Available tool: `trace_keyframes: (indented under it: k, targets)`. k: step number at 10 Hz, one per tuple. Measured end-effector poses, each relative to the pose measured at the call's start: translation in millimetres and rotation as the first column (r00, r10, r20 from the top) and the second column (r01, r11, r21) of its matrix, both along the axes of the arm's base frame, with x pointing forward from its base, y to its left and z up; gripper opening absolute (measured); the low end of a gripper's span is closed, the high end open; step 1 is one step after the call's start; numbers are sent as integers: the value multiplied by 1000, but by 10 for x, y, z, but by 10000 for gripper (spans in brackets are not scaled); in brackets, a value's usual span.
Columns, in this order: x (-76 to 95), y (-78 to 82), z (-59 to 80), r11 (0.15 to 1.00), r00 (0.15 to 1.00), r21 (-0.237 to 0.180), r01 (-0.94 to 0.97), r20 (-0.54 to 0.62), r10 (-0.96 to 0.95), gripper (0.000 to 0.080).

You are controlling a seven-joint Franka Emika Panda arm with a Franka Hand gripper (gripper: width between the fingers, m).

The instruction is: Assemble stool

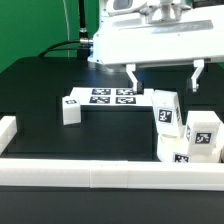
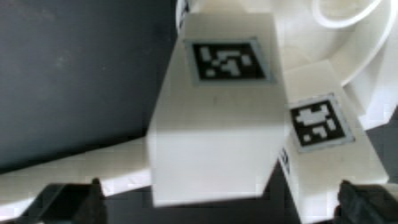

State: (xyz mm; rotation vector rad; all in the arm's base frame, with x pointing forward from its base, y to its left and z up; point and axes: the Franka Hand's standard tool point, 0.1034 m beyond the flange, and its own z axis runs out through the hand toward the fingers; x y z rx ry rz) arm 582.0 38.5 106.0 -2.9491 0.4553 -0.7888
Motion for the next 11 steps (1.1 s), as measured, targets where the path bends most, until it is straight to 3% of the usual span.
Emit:
trace_keyframes:
  k: [5,9,11]
  targets:
    - [35,-96,235,1000,1000,12,-10,-21,10,649]
    - [-1,-84,161,1000,997,27,-12,-71,14,649]
    - [-71,-63,41,996,972,75,-43,-228,59,649]
